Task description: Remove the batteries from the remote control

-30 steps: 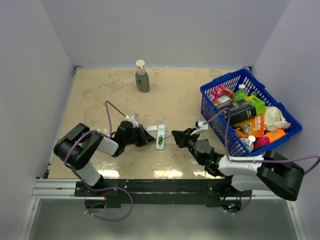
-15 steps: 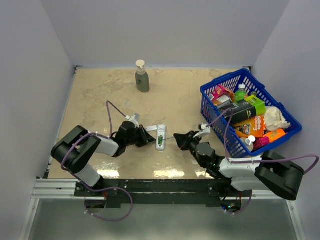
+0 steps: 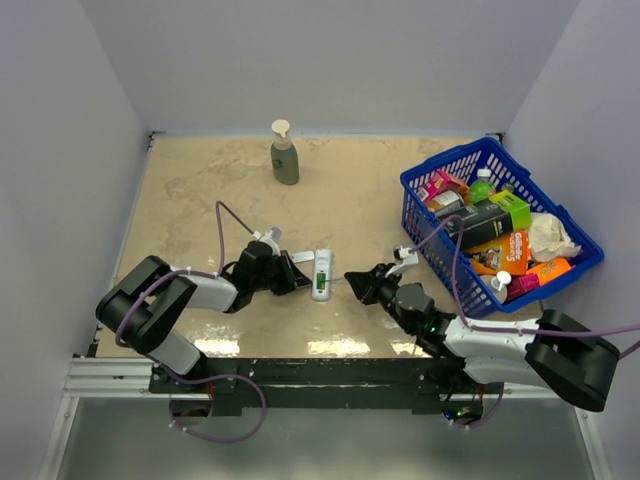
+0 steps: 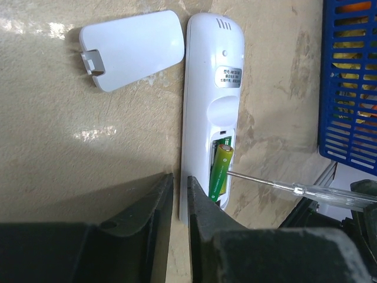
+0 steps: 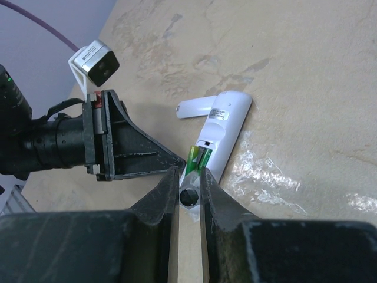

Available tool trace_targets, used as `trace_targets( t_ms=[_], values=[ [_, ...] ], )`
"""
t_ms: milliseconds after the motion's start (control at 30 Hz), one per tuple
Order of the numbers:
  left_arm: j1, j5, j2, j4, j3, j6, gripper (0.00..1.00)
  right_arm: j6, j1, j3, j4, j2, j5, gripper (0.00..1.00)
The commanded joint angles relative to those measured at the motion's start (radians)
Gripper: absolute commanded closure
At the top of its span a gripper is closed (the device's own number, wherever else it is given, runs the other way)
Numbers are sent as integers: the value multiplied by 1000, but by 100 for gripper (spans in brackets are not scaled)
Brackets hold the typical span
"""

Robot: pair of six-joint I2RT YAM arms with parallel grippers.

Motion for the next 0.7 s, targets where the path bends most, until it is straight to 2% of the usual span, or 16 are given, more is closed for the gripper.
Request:
trace_targets(
  t_ms=[0, 233, 667],
  values=[
    [-47, 61, 8, -41, 29, 26, 78, 10, 1, 44, -113, 26, -119, 100],
    [-52, 52, -1, -85, 55, 39, 78, -62, 1, 131, -134, 84, -132, 100],
    [-52, 4, -16, -188, 112, 74, 76, -125, 1, 282, -337, 110, -160, 100]
  ],
)
